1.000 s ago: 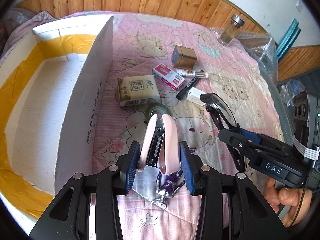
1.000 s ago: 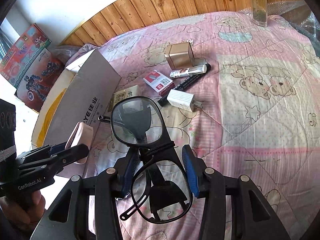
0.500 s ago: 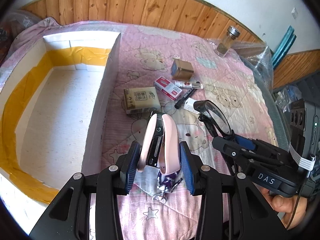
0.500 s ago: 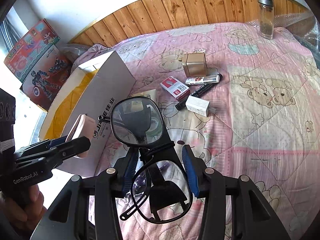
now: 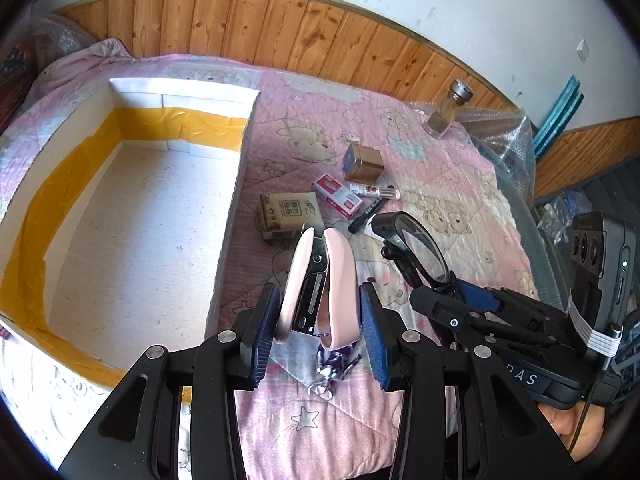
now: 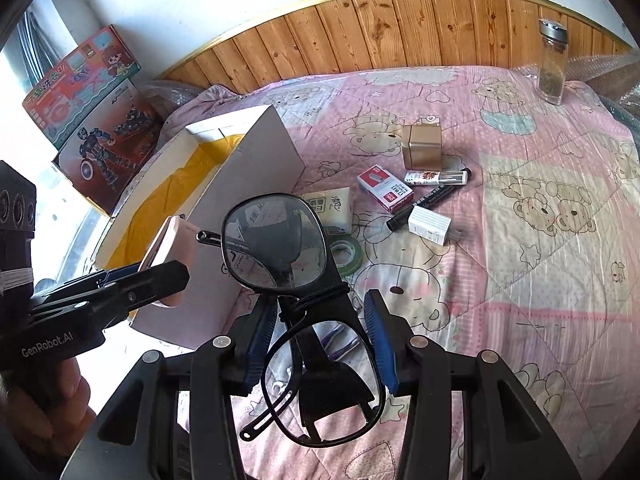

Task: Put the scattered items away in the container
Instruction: 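Carry the stapler in the left tool and glasses in the right tool over the white box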

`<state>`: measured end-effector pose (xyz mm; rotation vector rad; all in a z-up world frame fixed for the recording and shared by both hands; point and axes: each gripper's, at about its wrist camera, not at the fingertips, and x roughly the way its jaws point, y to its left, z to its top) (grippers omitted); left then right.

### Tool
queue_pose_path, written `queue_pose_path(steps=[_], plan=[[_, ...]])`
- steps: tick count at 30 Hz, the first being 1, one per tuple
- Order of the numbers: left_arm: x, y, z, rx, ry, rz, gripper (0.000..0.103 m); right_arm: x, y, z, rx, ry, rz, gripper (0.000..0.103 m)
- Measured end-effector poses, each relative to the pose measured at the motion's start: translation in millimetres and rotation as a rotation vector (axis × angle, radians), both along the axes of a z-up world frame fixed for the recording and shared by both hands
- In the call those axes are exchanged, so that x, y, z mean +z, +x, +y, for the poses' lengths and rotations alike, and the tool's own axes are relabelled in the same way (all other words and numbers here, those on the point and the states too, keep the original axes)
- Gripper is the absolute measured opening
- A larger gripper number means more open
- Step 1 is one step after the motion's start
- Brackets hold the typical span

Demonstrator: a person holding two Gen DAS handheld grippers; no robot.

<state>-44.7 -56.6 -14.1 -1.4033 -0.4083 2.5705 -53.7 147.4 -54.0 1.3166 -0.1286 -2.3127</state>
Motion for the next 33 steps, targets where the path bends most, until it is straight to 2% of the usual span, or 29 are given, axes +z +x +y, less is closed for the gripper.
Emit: queue_pose_path(steps=[14, 33], plan=[[13, 14, -33, 0.053, 0.054, 0.035, 0.041, 24, 12, -43, 0.087, 0.009, 0.038, 0.047], [17, 20, -83, 0.129, 0.108, 0.050, 0.041, 40, 11, -101, 0.185, 0.030, 0.063, 0.047]])
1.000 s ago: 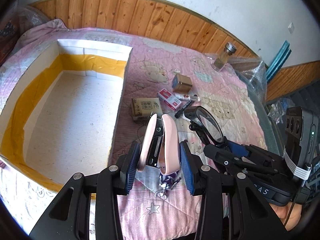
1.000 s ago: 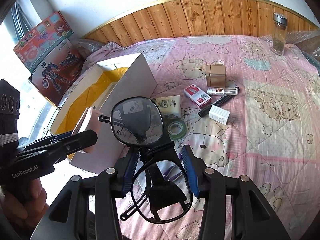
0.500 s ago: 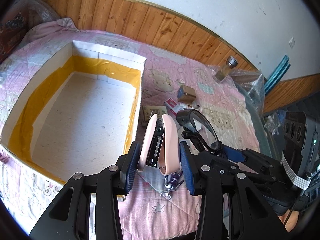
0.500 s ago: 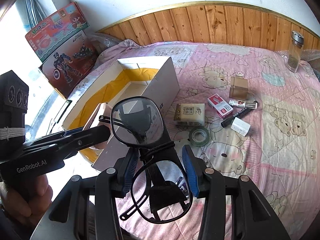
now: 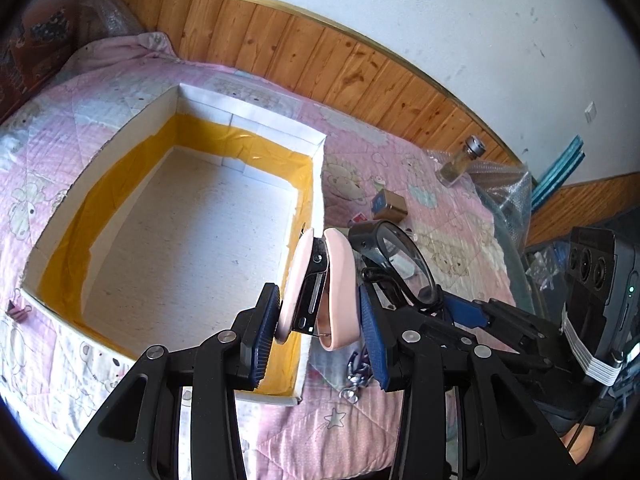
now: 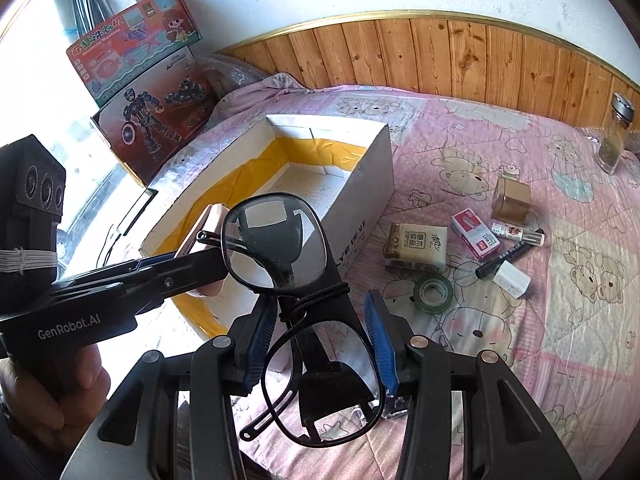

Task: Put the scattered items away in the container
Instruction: 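Carry the stapler in the left tool and glasses in the right tool over the white box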

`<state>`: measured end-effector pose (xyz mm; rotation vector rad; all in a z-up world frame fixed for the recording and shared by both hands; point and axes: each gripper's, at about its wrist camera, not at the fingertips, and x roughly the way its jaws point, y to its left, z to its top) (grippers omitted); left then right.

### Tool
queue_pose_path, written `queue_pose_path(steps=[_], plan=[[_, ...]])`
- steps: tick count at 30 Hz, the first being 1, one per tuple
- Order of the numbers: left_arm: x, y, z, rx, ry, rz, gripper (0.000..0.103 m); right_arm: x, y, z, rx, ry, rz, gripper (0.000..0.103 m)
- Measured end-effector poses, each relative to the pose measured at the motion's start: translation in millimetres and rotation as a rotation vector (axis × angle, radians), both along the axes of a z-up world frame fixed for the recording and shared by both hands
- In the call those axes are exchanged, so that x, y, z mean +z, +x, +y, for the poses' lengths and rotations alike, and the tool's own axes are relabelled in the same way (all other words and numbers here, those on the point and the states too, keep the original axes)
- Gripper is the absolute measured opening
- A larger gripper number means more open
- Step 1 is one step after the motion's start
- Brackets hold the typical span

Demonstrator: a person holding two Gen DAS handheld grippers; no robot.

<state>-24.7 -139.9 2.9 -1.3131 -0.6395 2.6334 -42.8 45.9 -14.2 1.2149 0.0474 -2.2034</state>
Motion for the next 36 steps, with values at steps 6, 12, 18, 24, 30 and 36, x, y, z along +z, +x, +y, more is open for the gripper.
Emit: queue_pose_path(steps=[6, 12, 18, 24, 30, 36], plan=[[-3, -1, -18, 0.031, 0.015, -0.007, 0.041, 1, -4, -21, 0.035, 0.008, 0.003, 0.047], [-6, -4, -33, 0.053, 0.027, -0.013, 0.041, 0, -11, -40, 0.071, 0.017, 0.005, 0.047], [-10, -7, -47, 0.076, 0.035, -0.022, 0.041, -2, -18, -60, 0.102, 0.025, 0.003, 0.047], [-14, -11, -63, 0.103, 0.045, -0.033, 0.041, -7, -26, -77, 0.128, 0.036, -0.004, 0.047], [-18, -17, -77, 0.120, 0.045, -0.044, 0.041, -12, -36, -91, 0.138, 0.033, -0.019, 0.047], [-23, -24, -89, 0.135, 0.047, -0.056, 0.041, -16, -45, -105, 0.149, 0.033, -0.032, 0.047]])
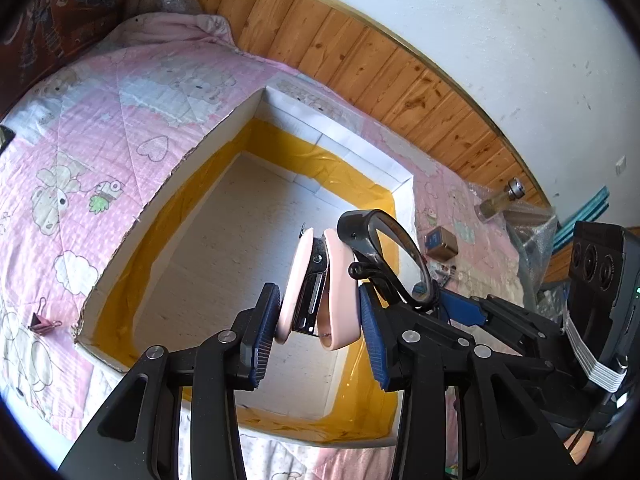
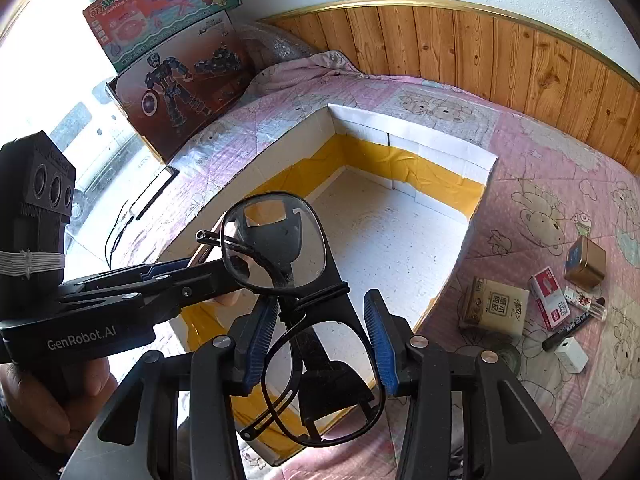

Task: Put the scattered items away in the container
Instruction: 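Carry the stapler in the left tool and glasses in the right tool over the white box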

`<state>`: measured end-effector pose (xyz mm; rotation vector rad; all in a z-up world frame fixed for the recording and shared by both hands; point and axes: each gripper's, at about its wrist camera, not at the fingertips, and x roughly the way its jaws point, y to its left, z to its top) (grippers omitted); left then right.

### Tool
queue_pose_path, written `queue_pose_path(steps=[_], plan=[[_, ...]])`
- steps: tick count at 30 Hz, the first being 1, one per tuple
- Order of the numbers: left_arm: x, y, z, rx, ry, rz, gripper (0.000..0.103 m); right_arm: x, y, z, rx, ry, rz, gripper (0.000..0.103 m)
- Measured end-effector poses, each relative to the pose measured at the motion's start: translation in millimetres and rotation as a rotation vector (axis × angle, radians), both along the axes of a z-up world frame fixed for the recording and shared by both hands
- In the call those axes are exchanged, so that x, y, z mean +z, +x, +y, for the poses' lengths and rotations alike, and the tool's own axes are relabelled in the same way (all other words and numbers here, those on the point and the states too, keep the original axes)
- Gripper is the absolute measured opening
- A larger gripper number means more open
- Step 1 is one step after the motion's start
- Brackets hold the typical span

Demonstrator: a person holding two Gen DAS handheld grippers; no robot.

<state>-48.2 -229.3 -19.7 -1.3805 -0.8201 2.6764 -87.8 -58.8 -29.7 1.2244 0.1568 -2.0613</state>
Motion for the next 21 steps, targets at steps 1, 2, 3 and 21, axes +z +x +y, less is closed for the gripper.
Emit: queue_pose_path(steps=[1, 2, 3, 21], plan=[[0, -1, -2, 0.003, 0.001, -0.001, 0.041, -1, -2, -2, 0.001, -0.001, -0.004, 0.047], [-1, -3, -4, 0.005, 0.003, -0.003, 0.041, -1, -3, -3, 0.002, -0.002, -0.007, 0.047], [-1, -5, -5, 0.007, 0.004, -0.005, 0.041, -2, -5, -4, 0.002, -0.004, -0.011, 0.047], [-2, -42, -26, 0.017, -0.021, -0.021, 0.041, -14, -49, -18, -0.052, -0.066, -0.118, 0.047]])
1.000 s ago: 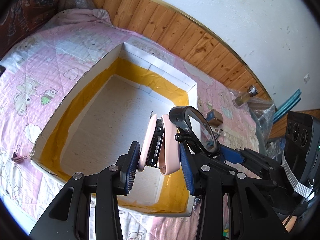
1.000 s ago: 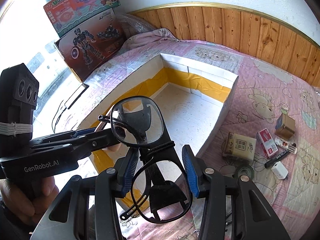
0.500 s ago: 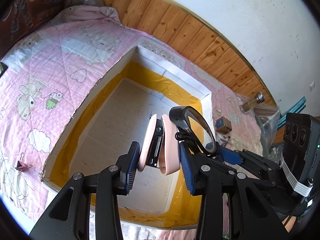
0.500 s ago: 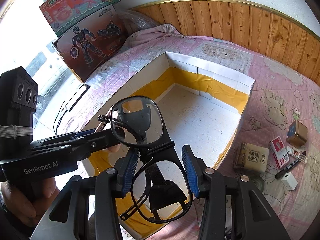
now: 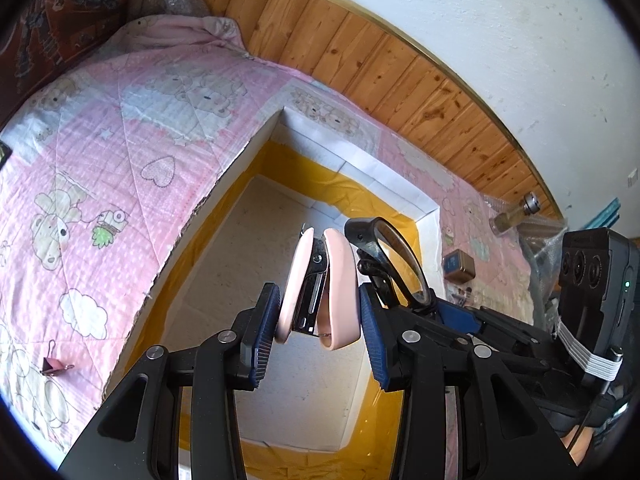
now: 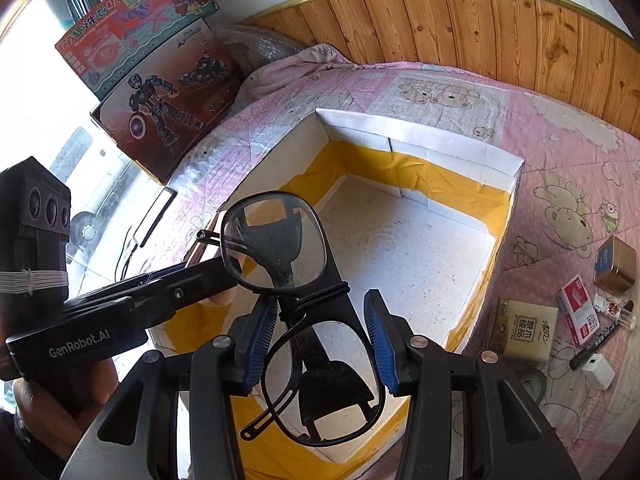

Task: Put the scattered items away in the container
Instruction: 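Carry the stapler in the left tool and glasses in the right tool over the white box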

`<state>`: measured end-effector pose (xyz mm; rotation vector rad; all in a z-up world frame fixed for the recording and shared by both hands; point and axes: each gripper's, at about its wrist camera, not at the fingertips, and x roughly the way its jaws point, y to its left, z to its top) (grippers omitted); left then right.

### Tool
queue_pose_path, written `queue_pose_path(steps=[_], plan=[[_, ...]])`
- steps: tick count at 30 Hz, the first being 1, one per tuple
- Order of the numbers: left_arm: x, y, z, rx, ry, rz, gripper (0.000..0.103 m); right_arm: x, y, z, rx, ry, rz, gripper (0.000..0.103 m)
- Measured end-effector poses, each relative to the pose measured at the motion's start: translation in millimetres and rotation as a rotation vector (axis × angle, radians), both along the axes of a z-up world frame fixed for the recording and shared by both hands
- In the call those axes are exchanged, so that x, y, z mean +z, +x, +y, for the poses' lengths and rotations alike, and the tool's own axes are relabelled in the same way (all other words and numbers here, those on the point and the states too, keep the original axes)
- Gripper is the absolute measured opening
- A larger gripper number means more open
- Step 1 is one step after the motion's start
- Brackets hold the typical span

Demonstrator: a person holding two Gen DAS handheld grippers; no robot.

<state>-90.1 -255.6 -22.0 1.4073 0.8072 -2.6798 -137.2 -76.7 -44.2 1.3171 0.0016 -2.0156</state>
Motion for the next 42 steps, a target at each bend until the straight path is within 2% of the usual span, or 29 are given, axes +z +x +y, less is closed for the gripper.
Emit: queue_pose_path(steps=[18, 32, 36, 42], plan=[[-9, -50, -7, -0.033, -0.025, -0.040, 0.041, -18, -48, -2, -0.088, -0.050, -0.104, 0.047], [-27, -86, -11, -0.051, -0.043, -0.106, 0.041, -29, -81, -10, -0.142, -0.028, -0.141, 0.047], [-29, -93, -14, -0.047, -0.054, -0.115, 0.041, -29, -87, -16, -0.139, 0.011, -0.121, 0.047], [-34, -103, -21, -0.032, -0.030, -0.130, 0.041, -28, -87, -32, -0.074, 0.163, 0.005, 0.047]])
